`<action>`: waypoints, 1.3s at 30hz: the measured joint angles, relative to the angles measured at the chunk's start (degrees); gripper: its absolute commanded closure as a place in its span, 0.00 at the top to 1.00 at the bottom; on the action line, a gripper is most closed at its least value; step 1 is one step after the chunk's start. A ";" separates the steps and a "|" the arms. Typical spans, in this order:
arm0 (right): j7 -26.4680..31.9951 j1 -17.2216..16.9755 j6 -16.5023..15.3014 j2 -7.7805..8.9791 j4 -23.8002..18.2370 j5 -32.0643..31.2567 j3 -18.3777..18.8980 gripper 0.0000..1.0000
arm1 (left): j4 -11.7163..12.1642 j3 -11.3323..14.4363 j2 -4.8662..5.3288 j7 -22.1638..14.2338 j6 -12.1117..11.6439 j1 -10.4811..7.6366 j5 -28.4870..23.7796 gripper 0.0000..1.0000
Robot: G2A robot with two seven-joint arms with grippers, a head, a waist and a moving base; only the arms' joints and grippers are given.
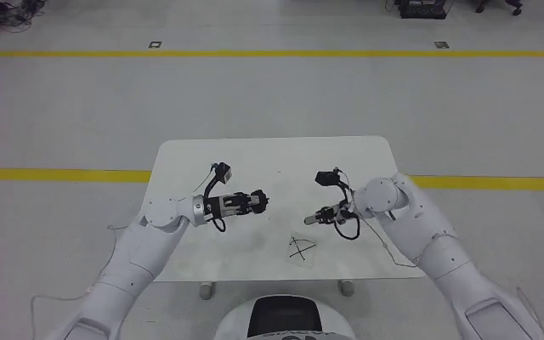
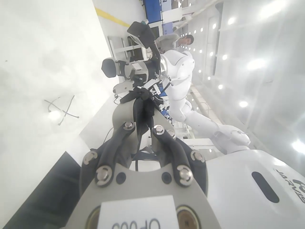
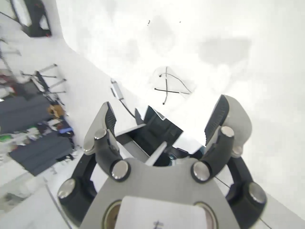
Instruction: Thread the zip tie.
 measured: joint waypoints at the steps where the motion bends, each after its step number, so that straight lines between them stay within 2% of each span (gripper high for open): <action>1: 0.82 0.67 -1.73 0.14 -0.06 -2.17 -0.49 1.00 | 0.00 0.00 0.00 0.00 0.00 0.00 0.00 0.00; 4: 1.68 1.80 -6.88 0.33 -0.72 -6.92 -2.06 1.00 | 0.00 0.00 0.00 0.00 0.00 0.00 0.00 0.00; 7: 0.15 1.73 -11.11 0.38 -1.38 -10.54 -3.52 1.00 | 0.00 0.00 0.00 0.00 0.00 0.00 0.00 0.00; 16: -0.25 1.49 -11.41 0.36 -1.52 -10.51 -3.72 1.00 | 0.00 0.00 0.00 0.00 0.00 0.00 0.00 0.00; 18: -1.09 1.21 -13.95 0.48 -1.25 -10.73 -4.06 1.00 | 0.00 0.00 0.00 0.00 0.00 0.00 0.00 0.00; 20: -2.27 1.23 -18.23 0.76 -1.50 -12.59 -4.71 1.00 | 0.00 0.00 0.00 0.00 0.00 0.00 0.00 0.00; 21: -2.63 1.27 -18.91 0.94 -1.88 -12.71 -5.04 1.00 | 0.00 0.00 0.00 0.00 0.00 0.00 0.00 0.00; 24: -2.47 2.04 -17.93 1.93 -3.88 -13.57 -7.48 1.00 | 0.00 0.00 0.00 0.00 0.00 0.00 0.00 0.00; 27: -3.53 3.43 -17.86 3.14 -5.82 -15.18 -11.65 1.00 | 0.00 0.00 0.00 0.00 0.00 0.00 0.00 0.00; 31: -7.11 6.31 -17.89 4.98 -6.97 -16.01 -19.61 1.00 | 0.00 0.00 0.00 0.00 0.00 0.00 0.00 0.00; 39: -7.14 6.46 -17.89 5.05 -6.78 -15.80 -19.98 1.00 | 0.00 0.00 0.00 0.00 0.00 0.00 0.00 0.00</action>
